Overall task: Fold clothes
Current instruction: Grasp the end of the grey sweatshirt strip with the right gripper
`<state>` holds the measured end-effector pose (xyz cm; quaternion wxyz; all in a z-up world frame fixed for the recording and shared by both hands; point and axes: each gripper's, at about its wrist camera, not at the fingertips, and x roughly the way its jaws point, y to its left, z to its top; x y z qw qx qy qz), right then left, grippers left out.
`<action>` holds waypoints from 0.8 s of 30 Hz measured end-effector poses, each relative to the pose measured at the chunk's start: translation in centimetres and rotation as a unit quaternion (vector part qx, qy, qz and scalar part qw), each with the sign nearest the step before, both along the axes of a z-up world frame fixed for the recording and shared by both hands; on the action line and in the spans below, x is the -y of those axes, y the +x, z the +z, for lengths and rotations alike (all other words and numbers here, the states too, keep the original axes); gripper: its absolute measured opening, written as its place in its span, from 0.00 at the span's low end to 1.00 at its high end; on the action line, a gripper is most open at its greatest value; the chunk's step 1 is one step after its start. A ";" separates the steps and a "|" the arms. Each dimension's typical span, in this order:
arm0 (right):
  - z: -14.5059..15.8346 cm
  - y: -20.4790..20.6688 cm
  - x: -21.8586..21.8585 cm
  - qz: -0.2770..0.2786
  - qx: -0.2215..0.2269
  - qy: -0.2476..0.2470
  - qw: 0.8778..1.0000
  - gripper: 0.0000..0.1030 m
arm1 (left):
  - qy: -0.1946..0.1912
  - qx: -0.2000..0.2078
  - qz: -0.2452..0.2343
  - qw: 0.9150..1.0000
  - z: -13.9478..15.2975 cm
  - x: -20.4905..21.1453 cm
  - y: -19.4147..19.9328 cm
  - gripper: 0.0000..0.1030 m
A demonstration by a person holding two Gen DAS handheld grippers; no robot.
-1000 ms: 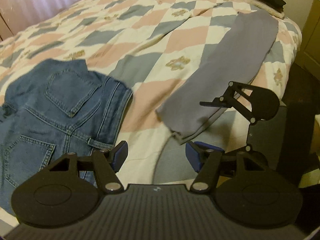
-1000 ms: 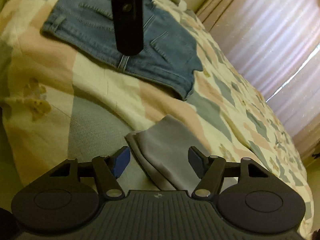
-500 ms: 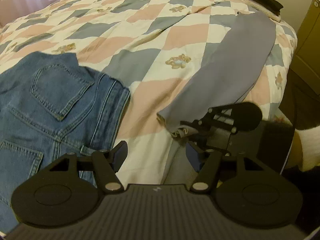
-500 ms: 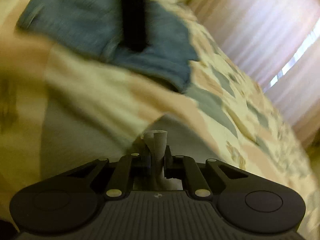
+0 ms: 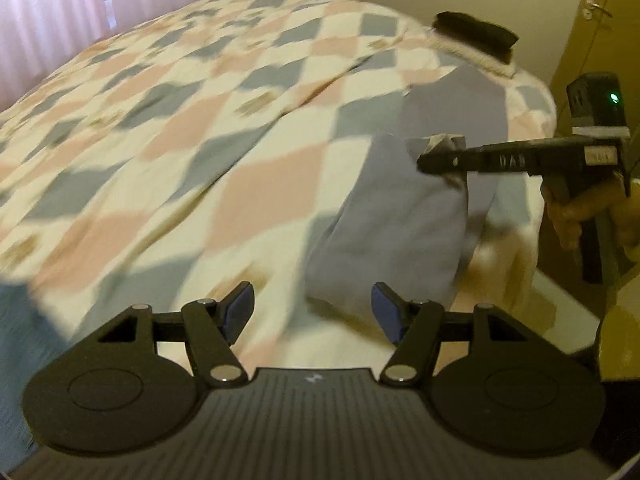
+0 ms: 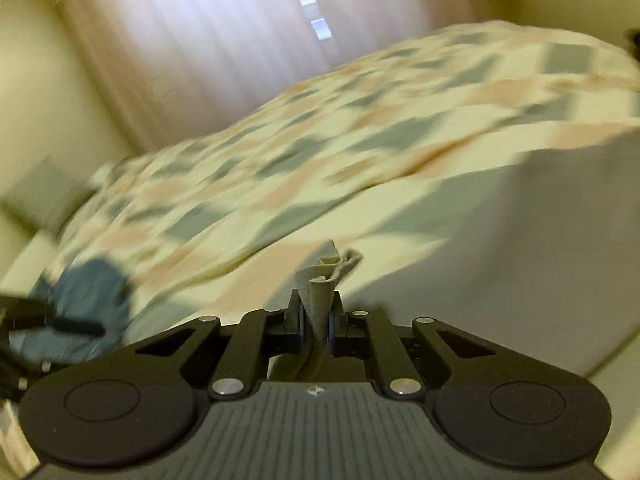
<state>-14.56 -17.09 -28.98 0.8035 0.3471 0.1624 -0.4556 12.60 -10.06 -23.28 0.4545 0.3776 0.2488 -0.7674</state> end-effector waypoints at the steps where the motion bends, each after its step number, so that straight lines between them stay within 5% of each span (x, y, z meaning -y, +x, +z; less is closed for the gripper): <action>1: 0.0 -2.5 1.3 -0.006 0.000 -0.003 1.000 0.09 | 0.001 -0.003 -0.006 1.000 -0.3 1.3 -2.3 0.59; 12: 1.8 -27.2 13.4 -0.056 -0.020 -0.065 0.996 0.09 | 0.017 -0.022 -0.035 0.999 -1.9 12.9 -23.6 0.60; 20: -4.8 -37.0 18.2 -0.143 -0.032 -0.001 0.989 0.09 | 0.054 0.009 -0.032 0.998 -4.8 16.7 -28.7 0.60; 24: -4.2 -37.3 17.4 -0.131 -0.020 -0.043 0.990 0.08 | 0.067 0.030 -0.032 0.997 -5.7 17.8 -29.3 0.60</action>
